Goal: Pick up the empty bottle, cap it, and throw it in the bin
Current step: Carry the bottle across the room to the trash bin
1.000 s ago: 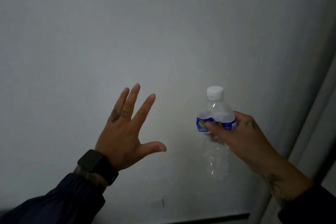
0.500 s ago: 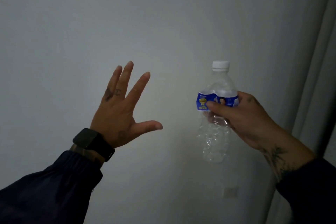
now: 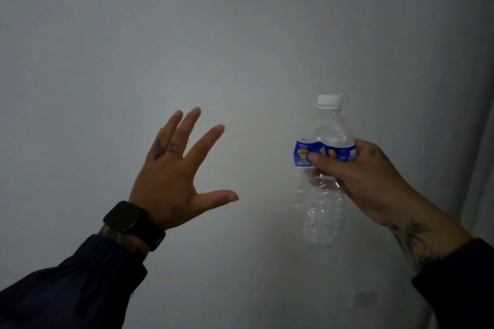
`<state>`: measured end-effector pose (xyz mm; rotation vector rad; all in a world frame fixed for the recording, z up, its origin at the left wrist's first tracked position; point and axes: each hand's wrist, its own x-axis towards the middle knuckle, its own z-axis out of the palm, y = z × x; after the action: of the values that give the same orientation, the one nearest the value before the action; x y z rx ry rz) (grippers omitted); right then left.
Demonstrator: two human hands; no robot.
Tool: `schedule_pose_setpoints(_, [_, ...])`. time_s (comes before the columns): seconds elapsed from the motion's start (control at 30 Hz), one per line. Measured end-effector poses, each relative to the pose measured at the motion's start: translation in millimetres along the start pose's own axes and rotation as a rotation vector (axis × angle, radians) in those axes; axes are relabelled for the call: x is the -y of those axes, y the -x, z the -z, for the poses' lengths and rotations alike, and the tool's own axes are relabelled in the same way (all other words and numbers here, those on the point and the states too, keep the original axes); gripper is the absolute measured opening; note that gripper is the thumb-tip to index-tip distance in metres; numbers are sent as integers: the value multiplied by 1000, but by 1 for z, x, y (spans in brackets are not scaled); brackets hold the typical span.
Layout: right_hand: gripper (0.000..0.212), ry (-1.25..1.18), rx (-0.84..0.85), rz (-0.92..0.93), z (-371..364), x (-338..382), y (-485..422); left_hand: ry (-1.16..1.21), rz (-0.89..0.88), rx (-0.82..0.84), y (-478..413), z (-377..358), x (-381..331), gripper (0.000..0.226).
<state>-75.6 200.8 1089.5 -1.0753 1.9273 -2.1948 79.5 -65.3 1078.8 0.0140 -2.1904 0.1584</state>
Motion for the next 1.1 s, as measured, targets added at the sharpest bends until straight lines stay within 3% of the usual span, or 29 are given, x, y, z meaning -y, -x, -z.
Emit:
schedule_pose_setpoints(0.27, [22,-168,254,15,-114,-5,-2,-228,124,41,68,84,56,101])
schedule_pose_setpoints(0.53, [20,-442,770,42,-285,19,44,-648,443,116,188,246,52,102])
schedule_pose_setpoints(0.8, [27,-729,1304,97,-417,97,208,-1064,800,212,304,421,-78,103])
schedule_pose_setpoints(1.0, [16,-869,1536,73,-453,176,357,-1344,1019,266,357,537,-213,103])
schedule_pose_setpoints(1.1, [21,-936,1661,36,-456,213,423,-1450,1099,269,373,579,-276,103])
